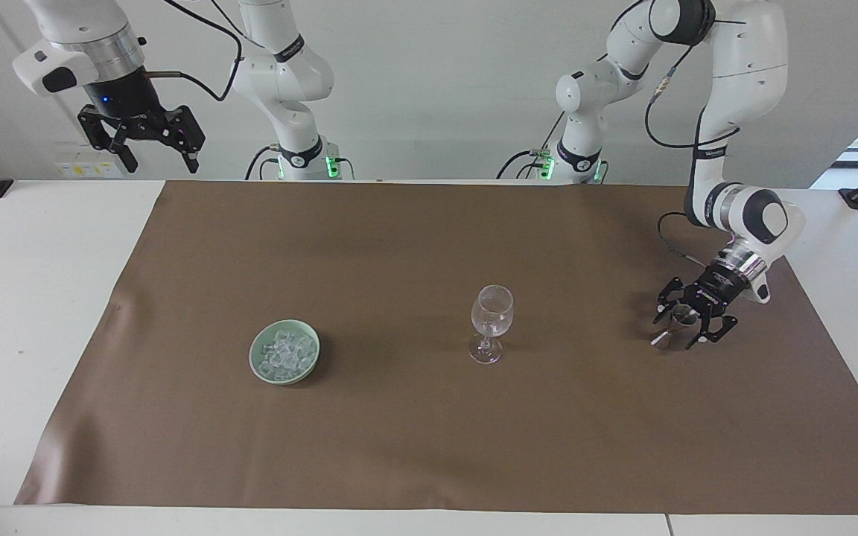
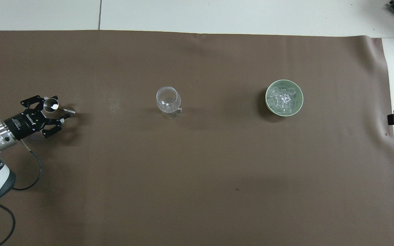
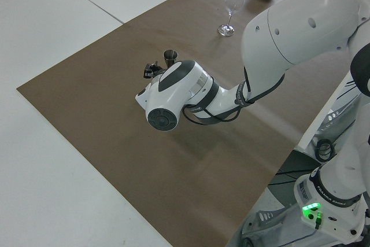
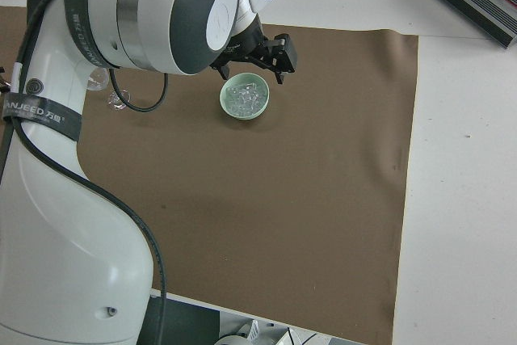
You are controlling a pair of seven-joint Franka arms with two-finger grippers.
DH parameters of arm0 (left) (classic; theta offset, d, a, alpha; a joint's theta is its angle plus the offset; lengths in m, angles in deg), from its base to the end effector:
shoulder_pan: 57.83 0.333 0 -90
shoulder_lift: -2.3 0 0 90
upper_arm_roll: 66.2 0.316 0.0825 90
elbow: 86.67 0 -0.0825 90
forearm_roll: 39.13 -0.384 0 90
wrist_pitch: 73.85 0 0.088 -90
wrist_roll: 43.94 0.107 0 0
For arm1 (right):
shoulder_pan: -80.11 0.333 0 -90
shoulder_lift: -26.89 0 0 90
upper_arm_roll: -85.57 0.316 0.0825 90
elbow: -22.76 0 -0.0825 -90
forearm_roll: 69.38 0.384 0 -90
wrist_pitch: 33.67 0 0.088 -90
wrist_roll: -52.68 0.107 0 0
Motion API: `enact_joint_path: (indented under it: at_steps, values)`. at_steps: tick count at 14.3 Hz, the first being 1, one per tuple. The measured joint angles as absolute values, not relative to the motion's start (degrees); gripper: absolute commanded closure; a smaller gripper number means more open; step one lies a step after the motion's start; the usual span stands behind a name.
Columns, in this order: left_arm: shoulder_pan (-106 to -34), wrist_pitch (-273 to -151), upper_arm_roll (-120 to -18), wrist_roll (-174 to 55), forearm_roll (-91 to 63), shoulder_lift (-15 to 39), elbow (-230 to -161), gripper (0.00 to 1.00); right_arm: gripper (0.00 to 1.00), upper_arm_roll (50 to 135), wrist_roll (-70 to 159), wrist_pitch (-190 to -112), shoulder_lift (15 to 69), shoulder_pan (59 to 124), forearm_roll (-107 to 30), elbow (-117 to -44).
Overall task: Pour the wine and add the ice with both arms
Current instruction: 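Close the left gripper around the silver jigger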
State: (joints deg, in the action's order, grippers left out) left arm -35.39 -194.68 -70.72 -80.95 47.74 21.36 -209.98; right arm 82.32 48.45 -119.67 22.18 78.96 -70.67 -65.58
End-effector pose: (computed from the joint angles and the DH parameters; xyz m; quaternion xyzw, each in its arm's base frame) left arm 0.5460 0.1277 0.2479 0.4159 0.7301 -0.2250 0.4933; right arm 0.5193 -0.0440 0.6760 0.9997 -0.0025 0.0199 0.0104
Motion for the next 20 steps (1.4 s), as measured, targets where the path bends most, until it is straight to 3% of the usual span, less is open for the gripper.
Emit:
enact_joint_path:
  at_steps: [11,15,20]
  values:
    - [-35.58,-194.71,-70.69,-80.95,47.8,21.37,-209.98,0.55,0.0,82.32,48.45,-119.67,22.18,78.96,-70.67,-65.58]
    - [-35.58,-194.73,-70.68,-80.96,47.8,21.37,-209.99,0.69,0.0,82.32,48.45,-119.67,22.18,78.96,-70.67,-65.58]
    - [-35.6,-194.78,-70.68,-80.96,47.81,21.37,-210.0,0.72,0.0,82.32,48.45,-119.67,22.18,78.96,-70.67,-65.58]
